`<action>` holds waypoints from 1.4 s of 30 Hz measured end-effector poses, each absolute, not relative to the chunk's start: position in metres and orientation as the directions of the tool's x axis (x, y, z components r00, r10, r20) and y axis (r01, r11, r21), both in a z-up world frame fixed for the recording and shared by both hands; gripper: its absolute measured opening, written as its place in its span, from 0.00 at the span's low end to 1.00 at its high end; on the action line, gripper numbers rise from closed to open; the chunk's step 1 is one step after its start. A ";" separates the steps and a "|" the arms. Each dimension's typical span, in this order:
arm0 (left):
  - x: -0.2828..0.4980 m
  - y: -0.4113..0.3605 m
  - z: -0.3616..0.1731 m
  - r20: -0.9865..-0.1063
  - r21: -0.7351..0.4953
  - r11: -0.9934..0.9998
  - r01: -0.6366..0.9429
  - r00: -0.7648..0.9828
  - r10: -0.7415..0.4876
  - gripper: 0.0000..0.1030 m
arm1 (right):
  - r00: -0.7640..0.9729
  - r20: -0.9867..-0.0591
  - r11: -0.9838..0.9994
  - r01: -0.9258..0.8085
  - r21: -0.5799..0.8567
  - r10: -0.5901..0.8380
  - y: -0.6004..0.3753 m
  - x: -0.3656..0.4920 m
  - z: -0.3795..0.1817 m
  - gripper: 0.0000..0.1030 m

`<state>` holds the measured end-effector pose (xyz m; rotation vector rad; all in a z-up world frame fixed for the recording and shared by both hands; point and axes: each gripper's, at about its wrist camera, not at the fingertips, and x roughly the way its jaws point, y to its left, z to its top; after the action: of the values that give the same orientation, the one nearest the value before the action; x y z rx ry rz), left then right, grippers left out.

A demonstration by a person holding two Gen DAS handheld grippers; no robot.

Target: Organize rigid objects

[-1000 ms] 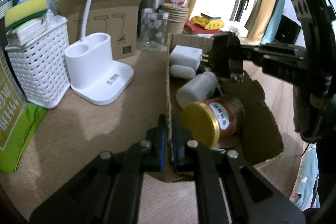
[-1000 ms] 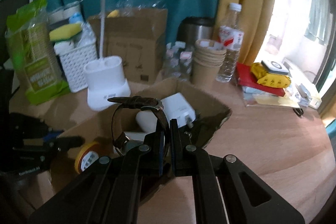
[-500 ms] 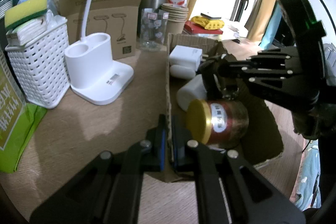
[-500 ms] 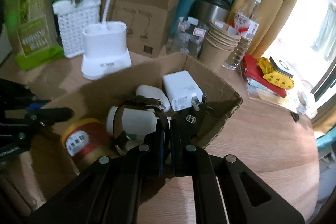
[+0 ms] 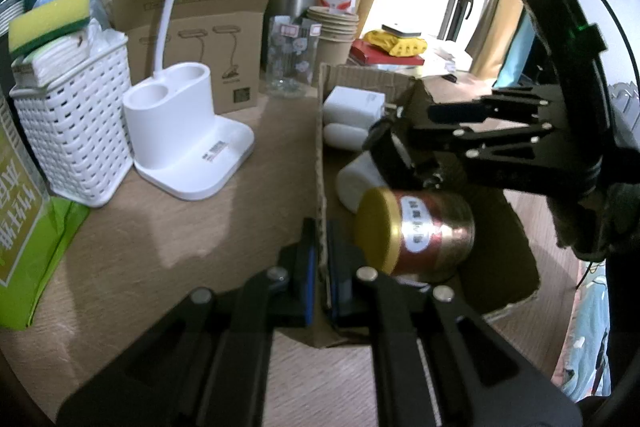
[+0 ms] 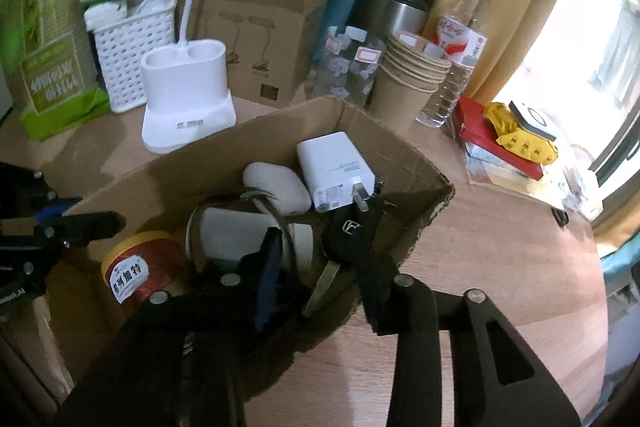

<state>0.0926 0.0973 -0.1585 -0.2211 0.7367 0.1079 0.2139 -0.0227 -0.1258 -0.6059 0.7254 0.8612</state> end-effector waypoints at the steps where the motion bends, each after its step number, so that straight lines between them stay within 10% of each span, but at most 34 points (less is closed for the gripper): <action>1: 0.093 0.097 -0.158 -0.676 -0.162 0.971 -0.175 0.737 0.020 0.06 | 0.449 -0.768 0.519 -0.836 -0.180 0.457 -0.024 0.213 -0.125 0.41; 42: 0.094 0.098 -0.159 -0.665 -0.143 0.974 -0.176 0.746 0.037 0.06 | 0.580 -0.658 0.766 -0.643 -0.009 0.480 -0.098 0.159 -0.075 0.58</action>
<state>0.0941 0.0984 -0.1587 -0.2018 0.7203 0.1176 0.1587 -0.0978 -0.0752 -0.2591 0.6853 0.6645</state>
